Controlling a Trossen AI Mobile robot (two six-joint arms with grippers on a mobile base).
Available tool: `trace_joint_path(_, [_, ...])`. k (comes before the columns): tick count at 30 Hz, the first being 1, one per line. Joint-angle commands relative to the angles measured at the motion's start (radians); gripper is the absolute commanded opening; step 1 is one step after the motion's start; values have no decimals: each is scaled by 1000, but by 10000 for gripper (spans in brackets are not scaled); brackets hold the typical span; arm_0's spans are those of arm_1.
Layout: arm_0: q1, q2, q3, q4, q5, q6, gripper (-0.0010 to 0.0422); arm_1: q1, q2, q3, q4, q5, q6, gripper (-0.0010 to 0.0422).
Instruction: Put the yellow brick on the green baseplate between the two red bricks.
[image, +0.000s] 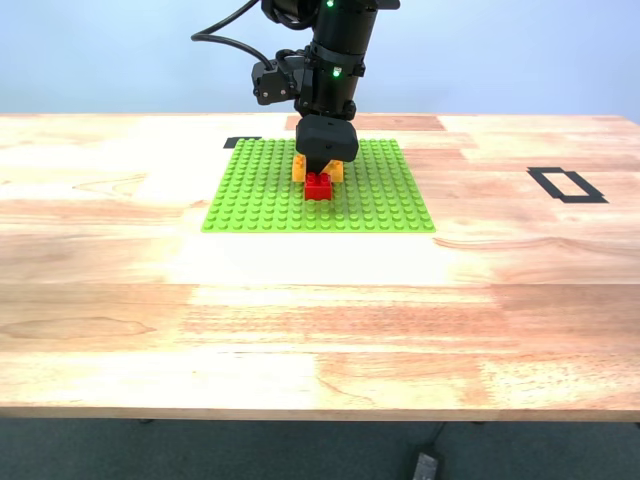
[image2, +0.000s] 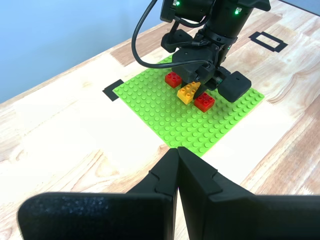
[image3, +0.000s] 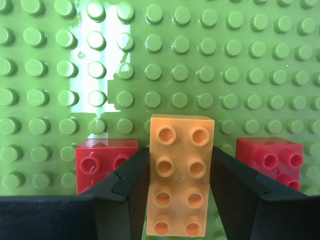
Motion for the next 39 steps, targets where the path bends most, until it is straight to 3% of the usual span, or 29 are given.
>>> trace_joint_path(1, [0, 0, 0, 0, 0, 0, 0, 6, -1, 0, 2, 0, 5, 100])
trace_joint_path(13, [0, 0, 0, -5, 0, 1, 0, -2, -28, -1, 6, 6, 16, 167])
trace_joint_path(39, [0, 0, 0, -26, 0, 31, 0, -1, -121, -52, 17, 67, 34, 169])
